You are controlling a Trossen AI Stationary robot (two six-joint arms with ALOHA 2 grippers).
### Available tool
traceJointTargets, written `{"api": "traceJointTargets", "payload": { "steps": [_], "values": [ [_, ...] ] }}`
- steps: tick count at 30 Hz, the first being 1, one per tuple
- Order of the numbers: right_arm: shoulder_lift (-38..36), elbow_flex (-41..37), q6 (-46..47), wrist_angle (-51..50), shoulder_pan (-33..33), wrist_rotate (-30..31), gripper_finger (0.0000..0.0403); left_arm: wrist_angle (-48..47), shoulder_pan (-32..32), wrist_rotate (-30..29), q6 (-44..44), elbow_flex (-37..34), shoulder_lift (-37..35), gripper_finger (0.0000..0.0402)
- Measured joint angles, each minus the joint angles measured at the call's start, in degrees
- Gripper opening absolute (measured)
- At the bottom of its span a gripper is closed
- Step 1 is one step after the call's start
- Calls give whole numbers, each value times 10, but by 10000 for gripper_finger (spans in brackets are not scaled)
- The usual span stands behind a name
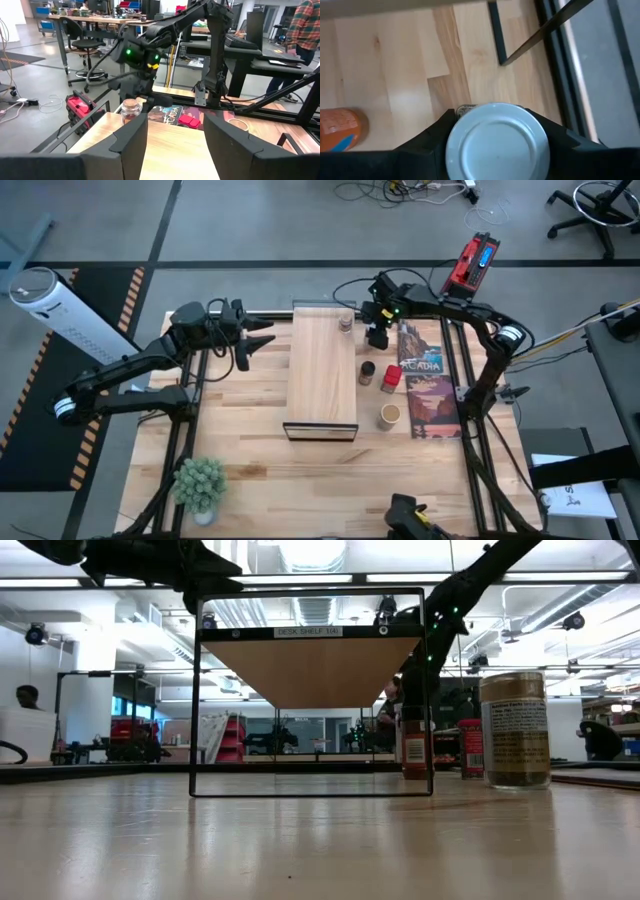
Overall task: Shelf spices
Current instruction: Put the white seasoning bottle on the shelf
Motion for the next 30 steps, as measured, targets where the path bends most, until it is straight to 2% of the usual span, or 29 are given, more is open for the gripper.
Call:
{"api": "traceJointTargets", "payload": {
  "steps": [21, 25, 30],
  "values": [
    [-239, 0, 21, 9, 3, -9, 181, 13, 0, 0, -2, 0, 0, 180],
    [-264, 2, 38, 33, 15, -38, 182, 14, 0, 0, -7, 0, 0, 176],
    [-260, 31, 43, 35, 37, -55, 188, 17, 0, 0, -9, 0, 0, 178]
  ]
}}
